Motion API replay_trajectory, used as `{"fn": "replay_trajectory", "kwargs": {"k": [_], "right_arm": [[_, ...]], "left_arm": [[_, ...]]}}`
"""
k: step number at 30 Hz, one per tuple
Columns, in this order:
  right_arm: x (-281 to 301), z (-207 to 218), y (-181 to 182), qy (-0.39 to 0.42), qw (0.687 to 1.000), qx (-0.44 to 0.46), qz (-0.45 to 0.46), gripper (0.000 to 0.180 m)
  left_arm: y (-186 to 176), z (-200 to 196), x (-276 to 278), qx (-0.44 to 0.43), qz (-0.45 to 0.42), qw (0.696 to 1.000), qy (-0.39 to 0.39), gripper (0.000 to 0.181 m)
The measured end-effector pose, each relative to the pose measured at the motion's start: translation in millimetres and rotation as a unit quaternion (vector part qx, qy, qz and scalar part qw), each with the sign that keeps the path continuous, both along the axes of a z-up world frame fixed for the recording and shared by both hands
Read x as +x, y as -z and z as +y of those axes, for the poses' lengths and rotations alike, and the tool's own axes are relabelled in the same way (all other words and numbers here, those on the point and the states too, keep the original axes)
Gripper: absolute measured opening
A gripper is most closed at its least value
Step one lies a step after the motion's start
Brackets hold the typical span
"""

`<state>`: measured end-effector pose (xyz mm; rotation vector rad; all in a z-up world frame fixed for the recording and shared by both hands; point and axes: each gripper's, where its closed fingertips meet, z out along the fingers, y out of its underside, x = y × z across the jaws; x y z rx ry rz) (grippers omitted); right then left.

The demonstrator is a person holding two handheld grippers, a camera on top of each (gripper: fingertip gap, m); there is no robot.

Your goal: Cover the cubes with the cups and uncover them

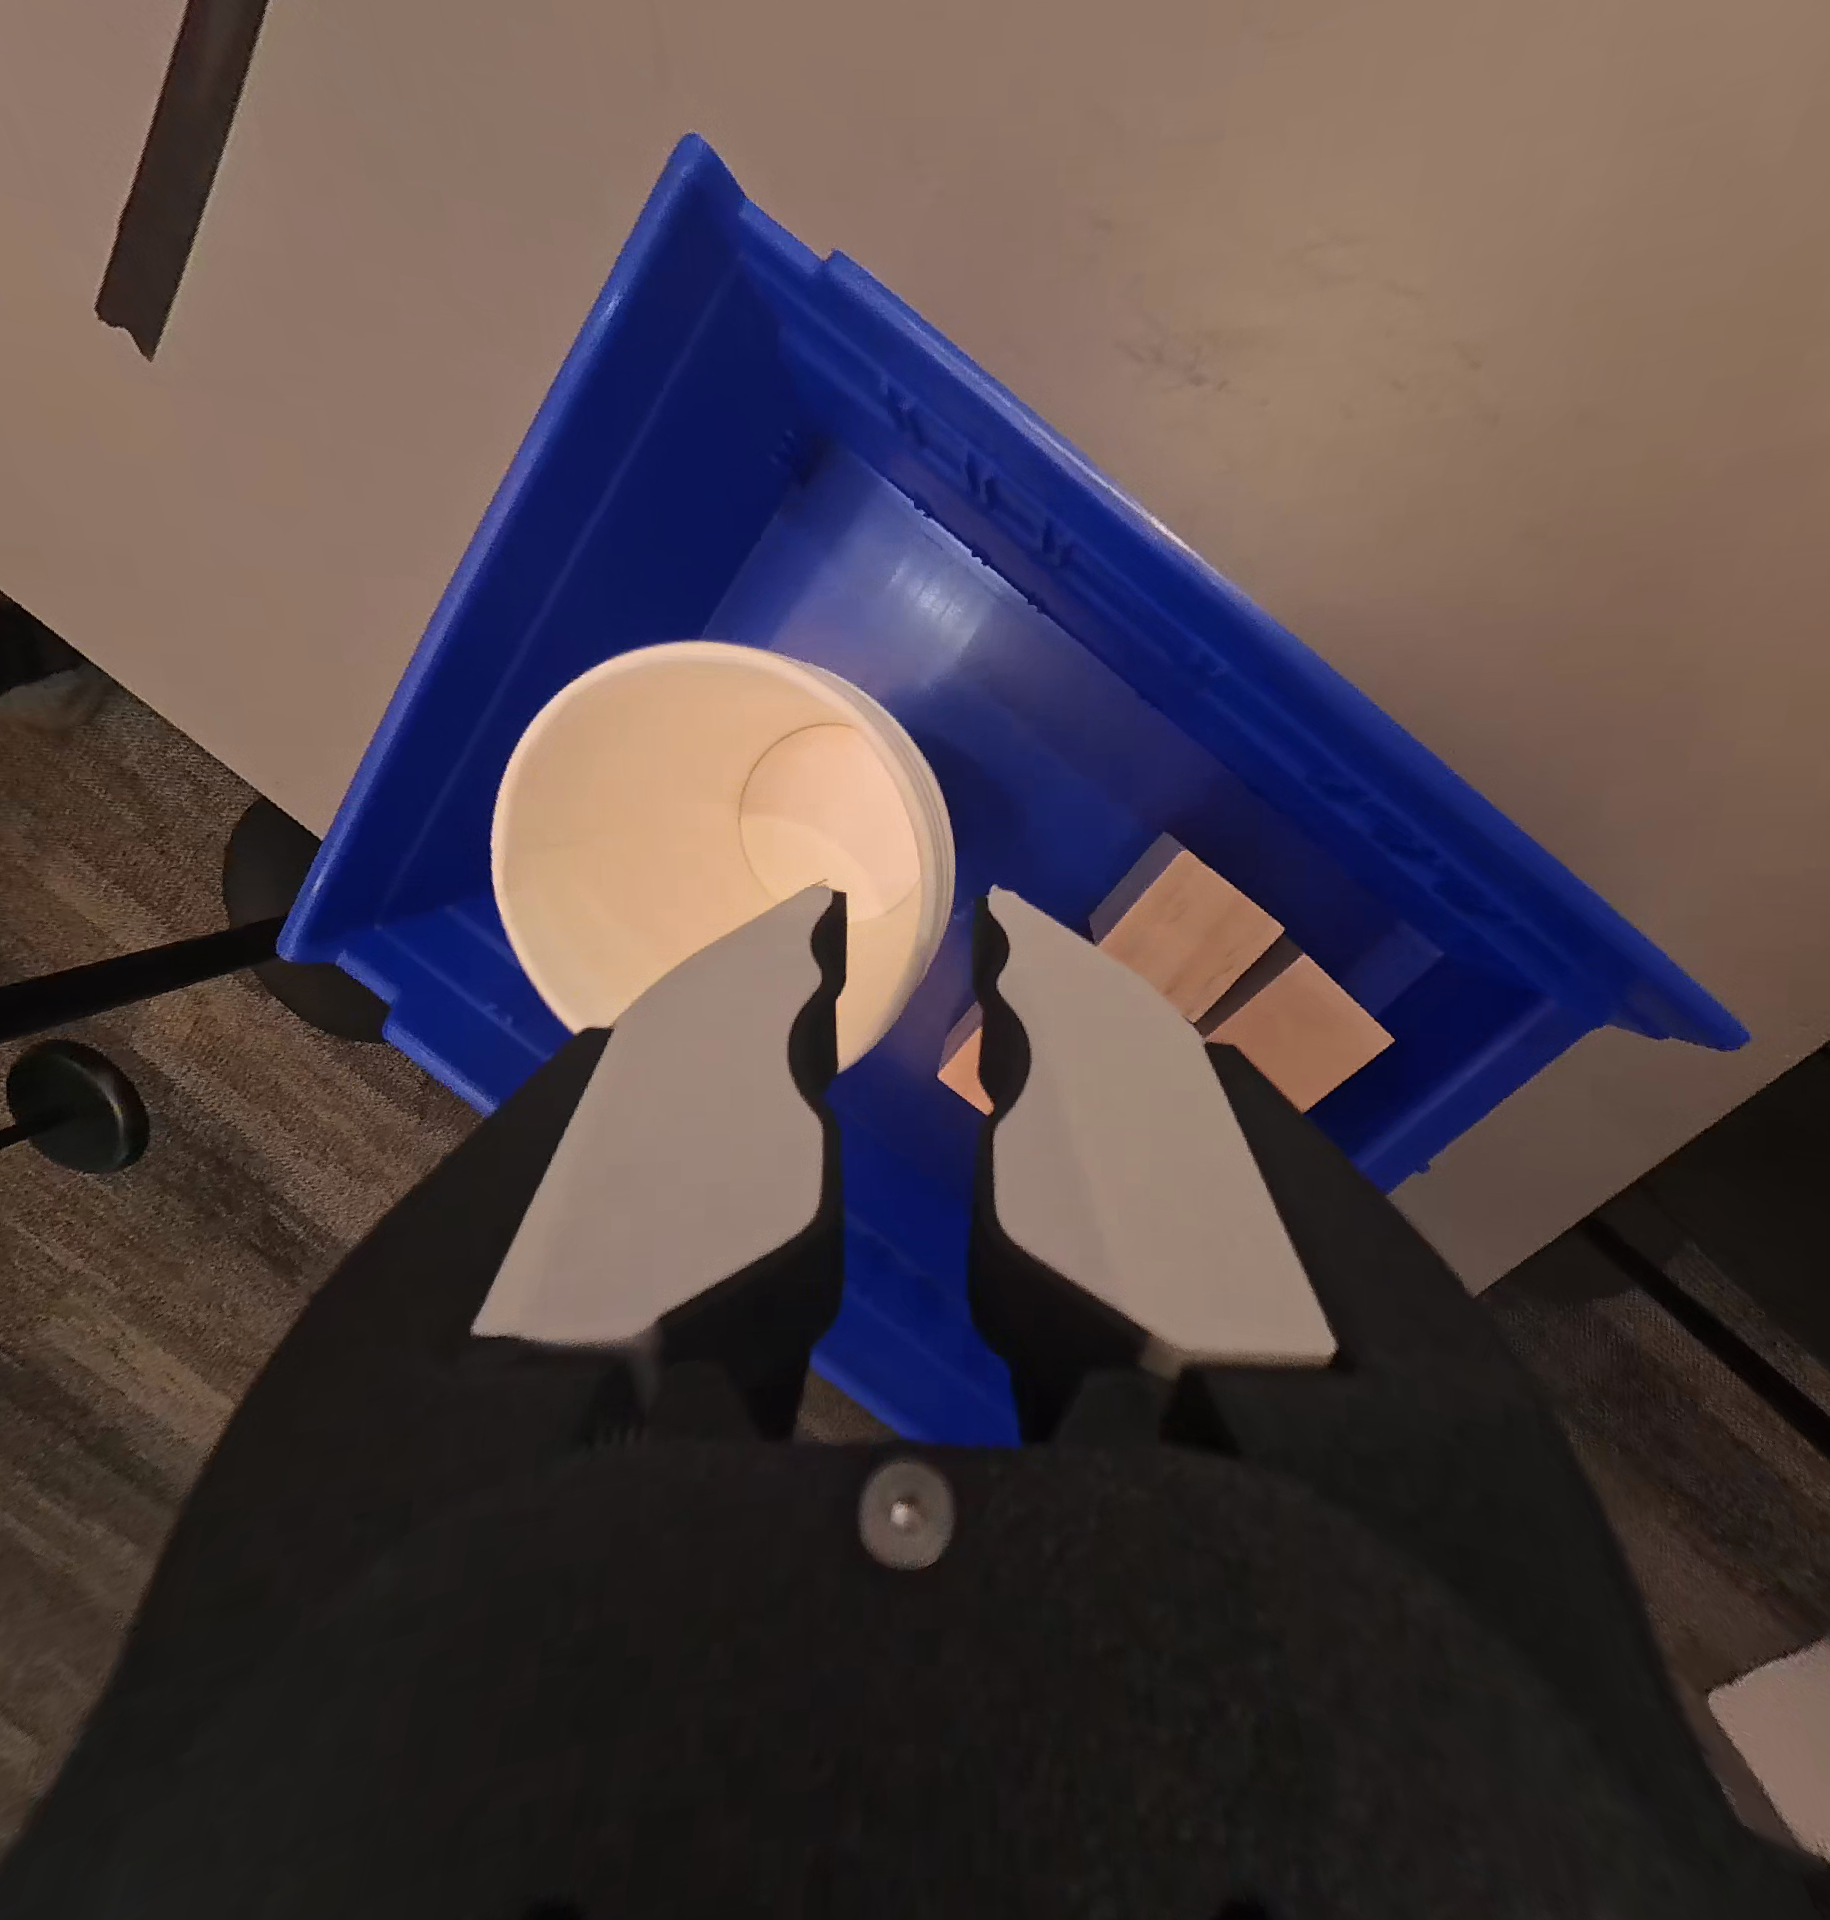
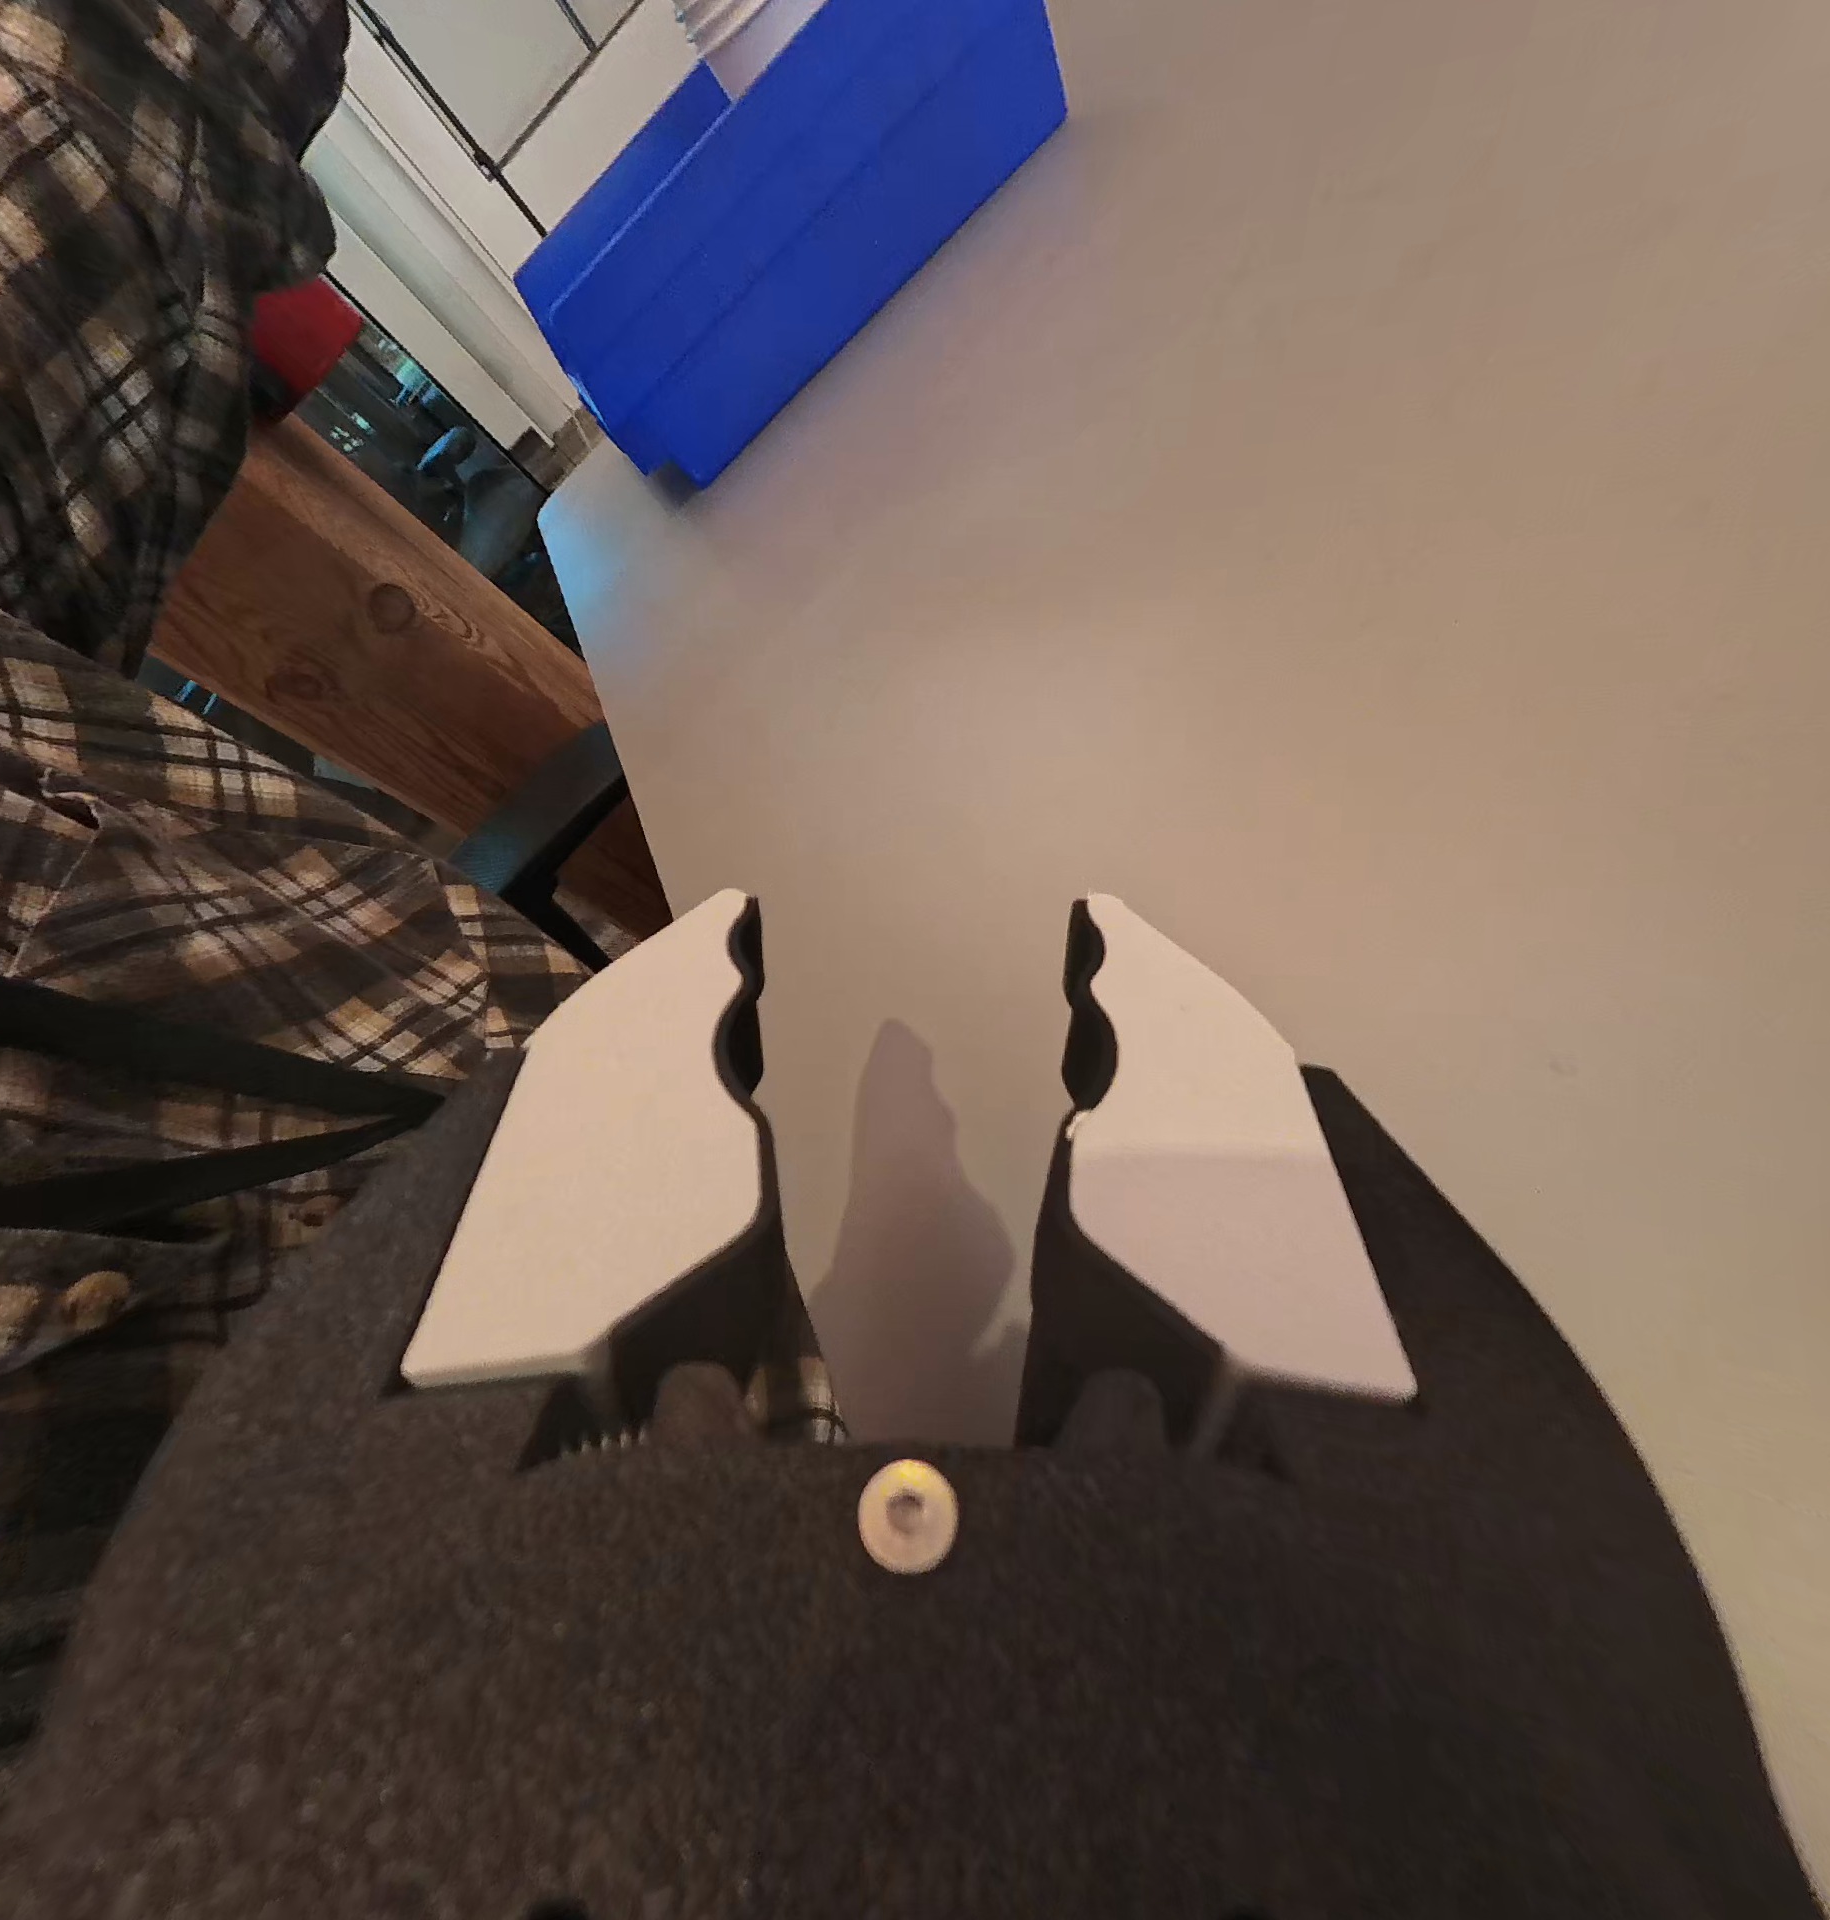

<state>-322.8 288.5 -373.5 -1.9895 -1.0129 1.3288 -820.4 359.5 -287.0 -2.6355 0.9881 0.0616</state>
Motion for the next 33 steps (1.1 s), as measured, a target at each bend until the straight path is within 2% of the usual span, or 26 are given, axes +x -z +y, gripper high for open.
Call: {"fn": "replay_trajectory", "kwargs": {"k": [12, 21, 28, 31, 33], "right_arm": [[1, 1, 2, -0.001, 1.0, -0.006, 0.0, 0.055], [1, 1, 2, -0.003, 1.0, -0.006, 0.006, 0.055], [-4, -1, 2, -0.014, 1.0, -0.006, 0.006, 0.055], [-5, -2, 1, -0.018, 1.0, -0.003, 0.003, 0.055], [-5, -3, 1, -0.018, 1.0, -0.003, 0.005, 0.055]], "left_arm": [[-7, -6, -8, 0.009, 0.003, 1.0, -0.014, 0.026], [-33, -49, -32, 0.064, -0.013, 0.996, -0.059, 0.033], [0, -86, -2, 0.068, -0.034, 0.994, -0.084, 0.042], [23, -97, 3, 0.059, -0.021, 0.987, -0.148, 0.05], [35, -102, -3, 0.064, -0.003, 0.972, -0.225, 0.052]]}}
